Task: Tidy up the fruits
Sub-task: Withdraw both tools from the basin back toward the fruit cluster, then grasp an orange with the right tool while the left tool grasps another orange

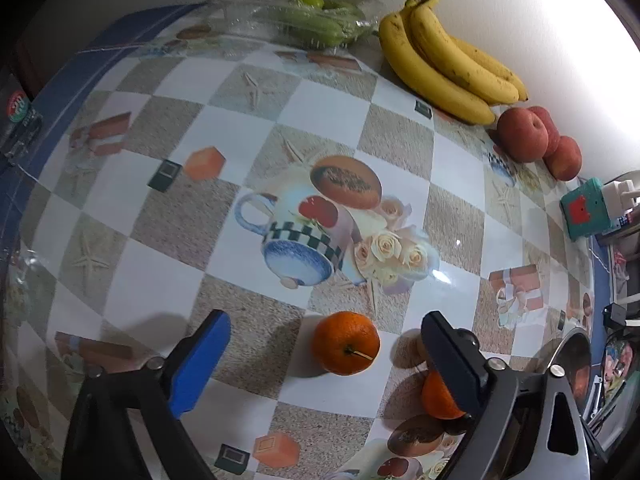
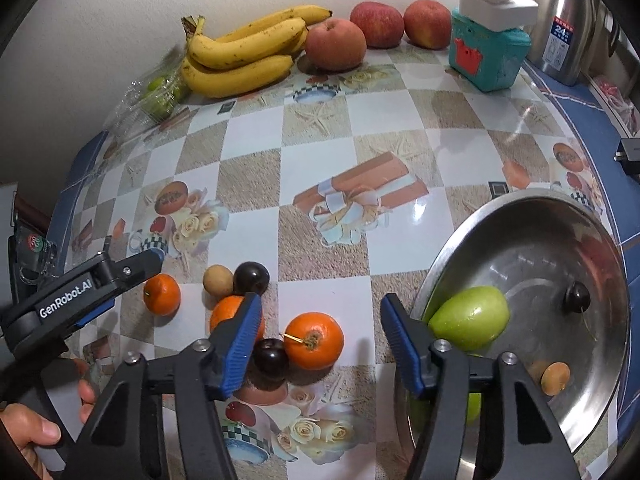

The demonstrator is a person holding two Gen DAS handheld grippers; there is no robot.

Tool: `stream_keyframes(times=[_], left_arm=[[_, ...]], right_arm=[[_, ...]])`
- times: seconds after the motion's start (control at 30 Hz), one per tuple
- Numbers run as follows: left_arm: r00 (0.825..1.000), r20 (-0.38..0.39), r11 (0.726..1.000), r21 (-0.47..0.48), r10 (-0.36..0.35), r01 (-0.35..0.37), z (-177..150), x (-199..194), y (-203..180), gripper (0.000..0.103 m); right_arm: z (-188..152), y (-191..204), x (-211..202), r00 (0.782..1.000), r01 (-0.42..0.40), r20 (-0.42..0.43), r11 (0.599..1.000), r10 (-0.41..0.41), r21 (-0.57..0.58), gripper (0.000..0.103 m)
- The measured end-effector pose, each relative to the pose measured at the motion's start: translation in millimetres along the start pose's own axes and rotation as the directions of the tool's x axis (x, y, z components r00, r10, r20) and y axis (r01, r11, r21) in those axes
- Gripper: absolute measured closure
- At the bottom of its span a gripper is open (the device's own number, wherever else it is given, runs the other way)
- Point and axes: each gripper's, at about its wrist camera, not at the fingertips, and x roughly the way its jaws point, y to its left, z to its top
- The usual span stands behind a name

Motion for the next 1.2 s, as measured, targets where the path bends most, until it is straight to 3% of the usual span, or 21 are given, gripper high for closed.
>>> stream_keyframes(times=[0.17, 0.53, 0.97, 1.2], left_arm=[[1.000, -0.015, 1.000, -0.001, -0.009, 0.009, -1.8, 6.6, -1.4, 0.015], [0.999, -0.039, 1.000, -0.017, -0.020, 0.019, -3.3, 13.3, -1.5, 0.023], [0.999, -0.048, 1.000, -0.013, -0.025, 0.024, -4.3, 15.6, -6.7, 0.033], [0.999, -0.050, 1.000, -0.017, -0.021, 0.020, -4.7, 13.6, -2.6, 0.037]], right_arm=[[-1.7, -0.2, 3.6, 1.000, 0.008, -0.018, 1.000, -0.008, -0.006, 0.052], [-5.8, -0.2, 11.1, 0.998, 0.003, -0.059, 1.000, -0.003, -0.002, 0.053], [-8.4, -3.6, 17.5, 0.993, -0.055, -0.102, 0.997, 0.060, 0.053, 0.065], [-8.4, -4.4, 17.2, 0.993, -0.061, -0.102, 0.996, 0.068, 0.068, 0.065]])
